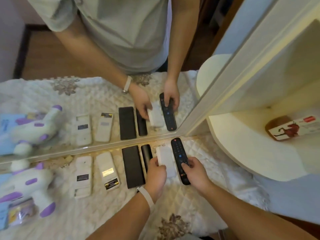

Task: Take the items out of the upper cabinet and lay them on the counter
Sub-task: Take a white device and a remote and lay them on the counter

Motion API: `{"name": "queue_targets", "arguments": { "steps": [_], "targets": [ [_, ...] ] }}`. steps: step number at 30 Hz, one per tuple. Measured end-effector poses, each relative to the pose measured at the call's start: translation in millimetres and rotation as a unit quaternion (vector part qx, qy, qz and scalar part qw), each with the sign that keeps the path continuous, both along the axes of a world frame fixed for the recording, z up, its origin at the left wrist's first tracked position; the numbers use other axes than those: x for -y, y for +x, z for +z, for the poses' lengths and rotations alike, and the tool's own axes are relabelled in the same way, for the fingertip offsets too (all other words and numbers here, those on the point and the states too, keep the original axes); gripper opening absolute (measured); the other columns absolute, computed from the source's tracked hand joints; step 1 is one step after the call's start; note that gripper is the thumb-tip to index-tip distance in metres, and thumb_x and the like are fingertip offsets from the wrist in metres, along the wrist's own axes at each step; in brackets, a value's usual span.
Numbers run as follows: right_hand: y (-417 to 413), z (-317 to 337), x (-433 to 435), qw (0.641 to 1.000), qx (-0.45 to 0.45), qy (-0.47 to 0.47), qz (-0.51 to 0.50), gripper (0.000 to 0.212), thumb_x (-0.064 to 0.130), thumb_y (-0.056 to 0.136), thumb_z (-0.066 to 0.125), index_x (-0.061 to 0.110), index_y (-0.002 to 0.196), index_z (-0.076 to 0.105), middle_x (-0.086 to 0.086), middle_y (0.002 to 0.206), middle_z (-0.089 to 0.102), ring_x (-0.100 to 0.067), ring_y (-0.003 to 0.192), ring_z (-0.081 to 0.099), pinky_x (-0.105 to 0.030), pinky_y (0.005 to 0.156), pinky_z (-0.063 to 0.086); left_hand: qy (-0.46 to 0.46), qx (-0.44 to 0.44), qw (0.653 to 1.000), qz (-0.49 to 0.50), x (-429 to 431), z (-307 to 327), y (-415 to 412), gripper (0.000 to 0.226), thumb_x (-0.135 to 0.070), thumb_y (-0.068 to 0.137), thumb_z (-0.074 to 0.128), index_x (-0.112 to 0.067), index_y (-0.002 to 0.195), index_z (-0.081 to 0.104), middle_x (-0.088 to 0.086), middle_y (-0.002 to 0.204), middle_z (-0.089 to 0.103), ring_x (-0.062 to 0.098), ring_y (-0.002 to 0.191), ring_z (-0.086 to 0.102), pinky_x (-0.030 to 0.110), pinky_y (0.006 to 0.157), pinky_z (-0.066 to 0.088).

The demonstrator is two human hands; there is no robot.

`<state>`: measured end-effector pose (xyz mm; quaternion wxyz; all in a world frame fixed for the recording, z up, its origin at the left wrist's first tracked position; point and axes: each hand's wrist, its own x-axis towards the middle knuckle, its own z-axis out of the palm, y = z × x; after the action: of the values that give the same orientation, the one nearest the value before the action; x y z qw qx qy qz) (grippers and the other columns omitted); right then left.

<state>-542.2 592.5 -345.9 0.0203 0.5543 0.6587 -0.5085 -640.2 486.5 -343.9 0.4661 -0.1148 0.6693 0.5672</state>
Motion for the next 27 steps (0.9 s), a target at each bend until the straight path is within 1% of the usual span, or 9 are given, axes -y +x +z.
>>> {"name": "queue_targets", "arguments": {
  "steps": [8,10,12,13,15,18,21,25,27],
  "targets": [
    [1,0,-13,0.985,0.087,0.074,0.128,0.01,0.028,0.098,0.05,0.022,0.104,0.054,0.001,0.095,0.064,-0.017,0.079,0.061,-0.024,0.058,0.043,-0.001,-0.078,0.996,-0.044,10,12,0,0.054,0.0,0.09,0.042,-0.023,0.139,0.045,-0.006,0.123,0.059,0.009,0.101,0.058,0.017,0.068,0.047],
    [-1,2,-17,0.978,0.092,0.098,0.158,0.014,0.031,0.096,0.05,0.022,0.104,0.058,0.0,0.092,0.067,-0.016,0.075,0.063,-0.028,0.059,0.049,-0.004,-0.107,0.993,-0.047,14,17,1,0.055,-0.002,0.089,0.044,-0.022,0.14,0.045,-0.004,0.129,0.059,0.008,0.109,0.059,0.023,0.08,0.053],
    [-2,7,-19,0.972,0.088,0.12,0.183,0.019,0.035,0.093,0.051,0.022,0.102,0.06,0.0,0.091,0.066,-0.016,0.073,0.064,-0.033,0.064,0.054,-0.016,-0.139,0.989,-0.051,20,22,2,0.056,-0.007,0.087,0.047,-0.023,0.14,0.045,-0.003,0.135,0.057,0.012,0.118,0.056,0.04,0.097,0.05],
    [-2,10,-20,0.969,0.085,0.129,0.192,0.022,0.038,0.093,0.05,0.021,0.103,0.06,-0.002,0.093,0.065,-0.016,0.074,0.063,-0.035,0.066,0.055,-0.019,-0.154,0.986,-0.055,22,27,3,0.054,-0.009,0.087,0.047,-0.024,0.139,0.047,-0.004,0.134,0.057,0.011,0.116,0.057,0.044,0.098,0.05],
    [-2,20,-21,0.964,0.077,0.148,0.21,0.033,0.042,0.094,0.047,0.018,0.113,0.059,-0.003,0.104,0.062,-0.019,0.085,0.062,-0.036,0.073,0.053,-0.03,-0.207,0.976,-0.065,26,44,7,0.048,-0.007,0.089,0.048,-0.024,0.134,0.052,-0.012,0.126,0.058,0.003,0.106,0.057,0.039,0.094,0.052],
    [-2,40,-22,0.951,0.043,0.174,0.25,0.046,0.042,0.096,0.047,0.018,0.135,0.051,-0.002,0.128,0.055,-0.022,0.108,0.058,-0.037,0.088,0.05,-0.074,-0.316,0.942,-0.091,35,67,13,0.046,-0.008,0.091,0.052,-0.026,0.133,0.051,-0.016,0.117,0.049,0.0,0.105,0.047,0.025,0.097,0.041],
    [-3,66,-21,0.933,0.003,0.192,0.306,0.048,0.043,0.097,0.046,0.02,0.139,0.047,0.0,0.134,0.052,-0.02,0.114,0.054,-0.038,0.091,0.048,-0.118,-0.42,0.892,-0.118,49,87,17,0.04,-0.016,0.09,0.055,-0.023,0.129,0.056,-0.009,0.122,0.056,0.008,0.113,0.052,0.03,0.1,0.043],
    [-4,102,-14,0.873,-0.048,0.257,0.411,0.048,0.047,0.096,0.042,0.024,0.138,0.048,0.003,0.135,0.052,-0.018,0.12,0.05,-0.036,0.094,0.046,-0.173,-0.515,0.83,-0.126,73,117,26,0.04,-0.017,0.088,0.055,-0.02,0.128,0.058,-0.007,0.127,0.057,0.008,0.118,0.048,0.024,0.101,0.035],
    [-4,122,-9,0.831,-0.078,0.3,0.461,0.047,0.045,0.097,0.042,0.023,0.139,0.047,0.004,0.136,0.051,-0.019,0.125,0.047,-0.034,0.097,0.043,-0.222,-0.555,0.793,-0.117,86,130,33,0.045,-0.03,0.086,0.05,-0.019,0.129,0.059,-0.003,0.131,0.057,0.016,0.123,0.049,0.03,0.104,0.037]
  ]
}}
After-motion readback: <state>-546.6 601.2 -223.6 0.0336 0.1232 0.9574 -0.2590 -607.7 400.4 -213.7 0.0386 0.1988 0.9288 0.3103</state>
